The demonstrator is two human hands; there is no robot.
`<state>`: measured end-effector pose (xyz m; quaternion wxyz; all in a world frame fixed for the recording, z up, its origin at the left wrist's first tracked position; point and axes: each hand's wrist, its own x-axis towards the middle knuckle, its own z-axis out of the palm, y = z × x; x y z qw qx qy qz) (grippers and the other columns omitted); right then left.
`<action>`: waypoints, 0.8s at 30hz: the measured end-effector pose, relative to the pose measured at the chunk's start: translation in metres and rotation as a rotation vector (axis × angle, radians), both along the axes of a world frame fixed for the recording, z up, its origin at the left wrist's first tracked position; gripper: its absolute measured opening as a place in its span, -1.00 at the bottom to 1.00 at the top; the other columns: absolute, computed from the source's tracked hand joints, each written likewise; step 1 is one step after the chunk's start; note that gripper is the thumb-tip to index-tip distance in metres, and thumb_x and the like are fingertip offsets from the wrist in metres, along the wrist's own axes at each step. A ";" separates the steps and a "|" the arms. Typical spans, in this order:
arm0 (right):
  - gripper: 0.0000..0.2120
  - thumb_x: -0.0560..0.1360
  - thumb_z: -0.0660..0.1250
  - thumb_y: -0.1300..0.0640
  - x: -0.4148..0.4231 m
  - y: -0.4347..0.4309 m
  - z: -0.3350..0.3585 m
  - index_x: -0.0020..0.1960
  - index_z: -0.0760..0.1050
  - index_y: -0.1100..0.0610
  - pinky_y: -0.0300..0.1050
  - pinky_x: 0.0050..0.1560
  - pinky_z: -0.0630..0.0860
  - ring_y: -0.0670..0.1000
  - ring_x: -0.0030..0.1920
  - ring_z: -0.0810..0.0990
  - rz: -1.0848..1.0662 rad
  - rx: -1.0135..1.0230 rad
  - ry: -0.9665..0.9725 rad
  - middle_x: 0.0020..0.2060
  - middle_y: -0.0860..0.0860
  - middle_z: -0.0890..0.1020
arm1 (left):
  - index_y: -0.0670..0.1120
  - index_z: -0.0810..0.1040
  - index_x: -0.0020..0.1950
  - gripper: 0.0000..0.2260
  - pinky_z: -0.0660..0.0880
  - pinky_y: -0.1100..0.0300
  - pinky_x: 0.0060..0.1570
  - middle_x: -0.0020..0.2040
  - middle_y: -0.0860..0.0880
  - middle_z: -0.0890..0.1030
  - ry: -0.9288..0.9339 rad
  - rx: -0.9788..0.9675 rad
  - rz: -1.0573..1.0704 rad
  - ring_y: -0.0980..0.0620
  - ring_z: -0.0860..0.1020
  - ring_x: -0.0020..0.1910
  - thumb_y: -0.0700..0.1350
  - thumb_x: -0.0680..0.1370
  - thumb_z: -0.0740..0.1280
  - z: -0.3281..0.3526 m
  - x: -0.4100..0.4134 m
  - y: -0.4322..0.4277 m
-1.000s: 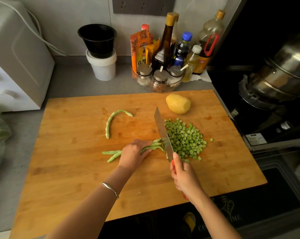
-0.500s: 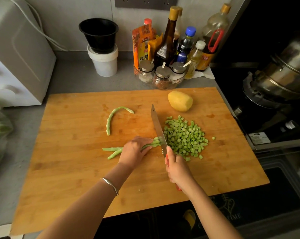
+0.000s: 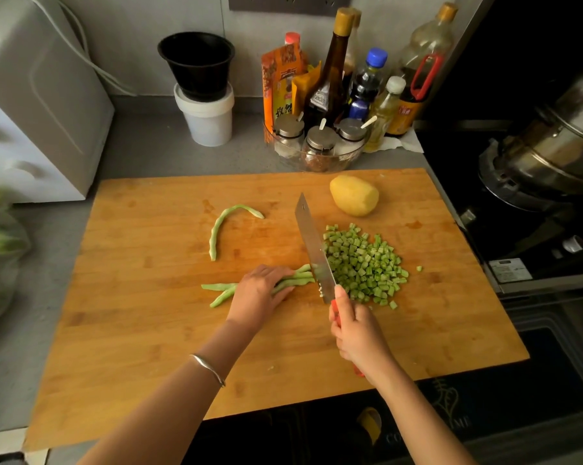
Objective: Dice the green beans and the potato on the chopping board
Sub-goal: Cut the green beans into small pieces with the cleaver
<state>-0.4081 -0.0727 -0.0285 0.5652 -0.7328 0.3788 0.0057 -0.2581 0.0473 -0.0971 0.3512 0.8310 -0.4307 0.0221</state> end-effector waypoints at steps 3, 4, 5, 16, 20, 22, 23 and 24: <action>-0.48 0.62 -0.01 -0.22 0.000 0.004 -0.001 -0.31 0.34 0.13 -0.27 -0.58 0.15 -0.11 -0.62 0.23 0.015 0.007 0.005 -0.60 -0.10 0.28 | -0.06 0.65 0.04 -0.78 0.55 0.16 -0.06 -0.04 0.01 0.67 0.050 -0.022 0.005 0.01 0.61 -0.05 -0.14 0.41 0.50 -0.001 0.000 -0.001; -0.48 0.62 -0.01 -0.22 0.000 0.005 -0.001 -0.31 0.34 0.13 -0.28 -0.58 0.15 -0.12 -0.62 0.23 0.021 0.003 0.013 -0.61 -0.10 0.28 | -0.07 0.66 0.04 -0.78 0.54 0.18 -0.05 -0.04 0.02 0.68 0.064 -0.027 0.005 0.02 0.61 -0.04 -0.15 0.41 0.51 -0.001 0.000 -0.001; -0.48 0.62 -0.01 -0.23 0.001 0.006 -0.001 -0.31 0.33 0.12 -0.28 -0.57 0.16 -0.13 -0.63 0.23 0.027 -0.008 0.027 -0.62 -0.11 0.27 | -0.07 0.66 0.03 -0.78 0.54 0.20 -0.04 -0.03 0.02 0.68 0.080 -0.029 0.003 0.03 0.61 -0.03 -0.16 0.41 0.51 0.000 0.000 -0.001; -0.45 0.61 -0.01 -0.26 0.015 -0.008 -0.008 -0.34 0.36 0.10 -0.17 -0.49 0.18 -0.08 -0.61 0.27 -0.026 -0.043 0.130 -0.64 -0.10 0.30 | -0.07 0.65 0.07 -0.79 0.53 0.18 -0.01 0.00 -0.01 0.67 0.096 -0.005 -0.014 0.01 0.61 0.00 -0.13 0.44 0.47 0.002 0.002 -0.001; -0.46 0.62 0.00 -0.23 0.002 -0.012 -0.002 -0.32 0.35 0.13 -0.27 -0.59 0.16 -0.13 -0.65 0.23 -0.031 -0.035 0.086 -0.63 -0.10 0.28 | -0.06 0.64 0.08 -0.79 0.55 0.16 -0.11 -0.04 -0.05 0.66 0.095 0.009 -0.009 -0.02 0.63 -0.08 -0.11 0.45 0.47 0.004 0.002 -0.007; -0.47 0.62 0.00 -0.23 0.000 -0.008 0.002 -0.32 0.35 0.13 -0.27 -0.56 0.16 -0.13 -0.64 0.23 -0.016 -0.044 0.052 -0.63 -0.10 0.28 | -0.06 0.64 0.07 -0.79 0.54 0.16 -0.17 -0.08 -0.07 0.65 0.087 0.023 0.003 -0.05 0.63 -0.15 -0.10 0.45 0.47 0.006 0.001 -0.011; -0.47 0.62 0.00 -0.23 0.000 -0.005 0.003 -0.33 0.34 0.12 -0.26 -0.55 0.16 -0.13 -0.63 0.24 -0.014 -0.040 0.034 -0.62 -0.10 0.28 | -0.06 0.64 0.07 -0.79 0.54 0.16 -0.19 -0.09 -0.08 0.65 0.081 0.026 0.008 -0.06 0.63 -0.17 -0.10 0.44 0.47 0.006 0.000 -0.012; -0.47 0.62 0.00 -0.22 0.001 -0.002 0.004 -0.33 0.34 0.13 -0.27 -0.55 0.16 -0.13 -0.63 0.24 -0.013 -0.028 0.017 -0.61 -0.10 0.29 | -0.06 0.63 0.06 -0.79 0.54 0.16 -0.21 -0.10 -0.08 0.64 0.083 0.028 0.015 -0.06 0.63 -0.19 -0.10 0.44 0.48 0.006 -0.001 -0.011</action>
